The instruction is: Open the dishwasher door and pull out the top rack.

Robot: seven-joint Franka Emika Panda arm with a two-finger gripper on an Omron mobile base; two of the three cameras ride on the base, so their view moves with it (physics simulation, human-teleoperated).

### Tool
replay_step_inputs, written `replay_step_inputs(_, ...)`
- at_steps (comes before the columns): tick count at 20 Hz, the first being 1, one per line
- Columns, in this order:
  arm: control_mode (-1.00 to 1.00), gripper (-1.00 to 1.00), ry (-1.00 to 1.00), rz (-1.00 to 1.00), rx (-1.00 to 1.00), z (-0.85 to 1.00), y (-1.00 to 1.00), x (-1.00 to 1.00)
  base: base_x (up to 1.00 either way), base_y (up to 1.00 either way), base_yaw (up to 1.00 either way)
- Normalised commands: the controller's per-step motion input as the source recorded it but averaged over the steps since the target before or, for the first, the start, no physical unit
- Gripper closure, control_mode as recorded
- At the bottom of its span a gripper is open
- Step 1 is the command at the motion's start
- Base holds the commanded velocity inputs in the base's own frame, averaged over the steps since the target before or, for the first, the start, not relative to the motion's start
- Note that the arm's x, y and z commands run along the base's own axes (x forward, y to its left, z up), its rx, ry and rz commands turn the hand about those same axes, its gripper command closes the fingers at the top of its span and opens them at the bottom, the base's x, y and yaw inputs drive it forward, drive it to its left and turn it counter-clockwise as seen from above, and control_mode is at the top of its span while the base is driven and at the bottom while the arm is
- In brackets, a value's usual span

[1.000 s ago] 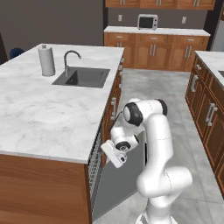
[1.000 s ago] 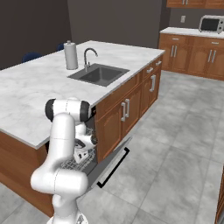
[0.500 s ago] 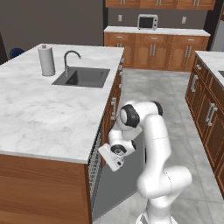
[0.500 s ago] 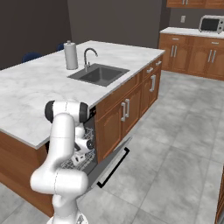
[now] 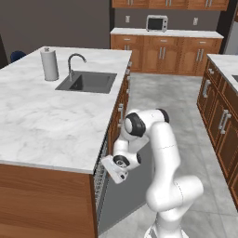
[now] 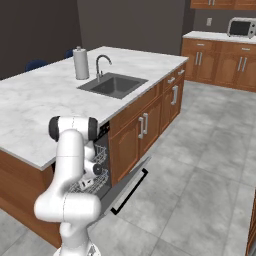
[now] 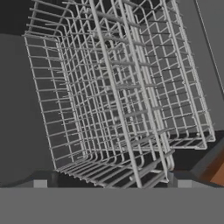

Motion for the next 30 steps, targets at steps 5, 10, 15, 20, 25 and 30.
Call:
replay_step_inputs(5, -1.00, -1.00, -0.02, -0.04, 0.00, -0.24, 0.02, 0.01, 0.00, 0.00, 0.00)
replay_step_inputs(10, -1.00, -1.00, 0.00, -0.02, 0.00, -0.27, 0.00, 0.02, 0.00, 0.00, 0.00)
replay_step_inputs(15, -1.00, -1.00, -0.04, 0.00, 0.00, -0.09, 0.04, 0.10, 0.00, 0.00, 0.00)
replay_step_inputs(20, -1.00, -1.00, -0.05, 0.00, 0.00, -0.06, 0.06, 0.18, 0.00, 0.00, 0.00)
replay_step_inputs(25, -1.00, -1.00, -0.03, 0.00, 0.00, -0.06, 0.08, 0.19, 0.00, 0.00, 0.00)
replay_step_inputs(30, -1.00, -1.00, 0.00, 0.00, 0.00, -0.11, 0.12, 0.25, 0.00, 0.00, 0.00)
